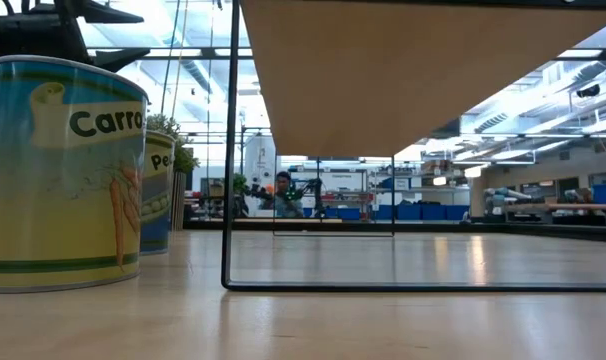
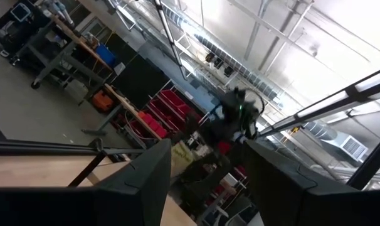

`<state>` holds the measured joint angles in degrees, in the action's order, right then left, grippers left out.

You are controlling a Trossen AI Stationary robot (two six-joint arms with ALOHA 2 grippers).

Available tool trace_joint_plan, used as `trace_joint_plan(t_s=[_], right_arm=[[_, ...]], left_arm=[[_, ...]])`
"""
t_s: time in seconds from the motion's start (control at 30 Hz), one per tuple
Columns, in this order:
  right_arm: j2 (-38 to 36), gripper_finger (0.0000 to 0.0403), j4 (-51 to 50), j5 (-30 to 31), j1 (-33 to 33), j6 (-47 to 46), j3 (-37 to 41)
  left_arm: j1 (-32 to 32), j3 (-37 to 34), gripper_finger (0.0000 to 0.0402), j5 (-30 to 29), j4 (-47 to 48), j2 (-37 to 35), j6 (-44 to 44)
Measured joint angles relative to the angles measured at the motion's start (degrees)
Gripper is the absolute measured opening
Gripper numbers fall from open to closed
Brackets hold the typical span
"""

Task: Pick and place cans onto a shelf
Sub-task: Put the canned peaches on the shelf

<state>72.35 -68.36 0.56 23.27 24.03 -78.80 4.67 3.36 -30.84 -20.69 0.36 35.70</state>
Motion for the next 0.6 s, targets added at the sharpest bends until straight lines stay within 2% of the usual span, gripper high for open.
trace_joint_plan(t_s=[0.3, 0.6], right_arm=[[11.99, 0.0324, -1.92, -7.03, 1.25, 1.53, -15.78], [19.43, 0.0325, -2.47, -7.8, -0.02, 3.19, -19.89]], left_arm=[[0.0, 0.0, 0.0204, 0.01, 0.02, 0.02, -0.11], [0.0, 0.0, 0.0204, 1.95, 0.02, 0.02, -0.31]])
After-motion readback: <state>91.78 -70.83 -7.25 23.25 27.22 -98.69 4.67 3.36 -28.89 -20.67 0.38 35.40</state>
